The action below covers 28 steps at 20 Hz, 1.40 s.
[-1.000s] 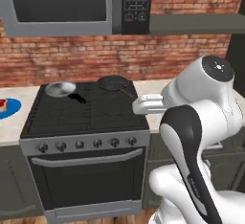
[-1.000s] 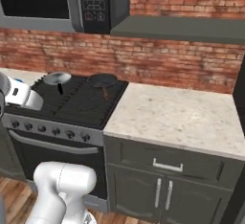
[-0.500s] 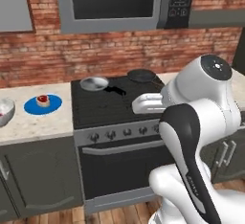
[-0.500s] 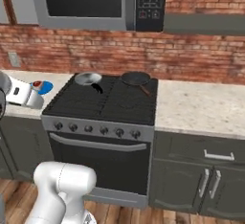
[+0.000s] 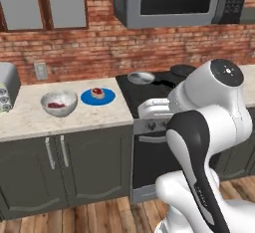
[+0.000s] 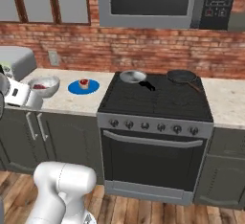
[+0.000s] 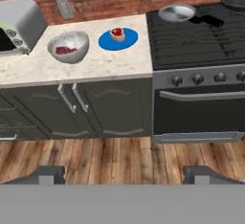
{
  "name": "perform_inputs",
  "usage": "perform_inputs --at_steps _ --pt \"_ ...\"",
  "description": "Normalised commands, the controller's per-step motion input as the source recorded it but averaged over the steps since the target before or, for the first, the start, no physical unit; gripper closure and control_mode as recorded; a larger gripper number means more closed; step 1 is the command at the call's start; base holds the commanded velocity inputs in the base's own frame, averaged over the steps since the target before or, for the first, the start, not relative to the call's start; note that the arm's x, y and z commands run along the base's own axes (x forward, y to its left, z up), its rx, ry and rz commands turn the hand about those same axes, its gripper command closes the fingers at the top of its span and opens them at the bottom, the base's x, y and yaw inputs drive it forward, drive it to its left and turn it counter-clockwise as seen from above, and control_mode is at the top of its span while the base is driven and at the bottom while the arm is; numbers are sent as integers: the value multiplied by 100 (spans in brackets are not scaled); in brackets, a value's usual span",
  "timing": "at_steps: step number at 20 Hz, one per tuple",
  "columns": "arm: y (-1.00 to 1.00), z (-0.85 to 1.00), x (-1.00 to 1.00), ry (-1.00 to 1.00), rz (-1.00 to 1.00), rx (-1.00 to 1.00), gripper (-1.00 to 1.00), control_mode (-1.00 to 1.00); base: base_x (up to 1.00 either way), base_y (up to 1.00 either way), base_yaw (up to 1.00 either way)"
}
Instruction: Place one of the steaks on the plate and the other in the bowl. Then place the bowl in the fridge.
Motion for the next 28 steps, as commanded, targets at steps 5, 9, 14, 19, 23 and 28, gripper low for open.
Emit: perform_inputs --at_steps 5,9,14,19,23,28 --pt "0 0 0 0 0 0 -100 100 76 69 3" --pt "0 0 0 0 0 0 -100 100 95 13 0" --pt "0 0 0 0 0 0 -100 100 62 31 -4" --pt "0 0 0 0 0 0 -100 100 5 99 8" --pt "0 0 0 0 0 0 -100 100 9 67 33" --pt "-27 -11 32 5 20 5 -100 -100 0 0 0"
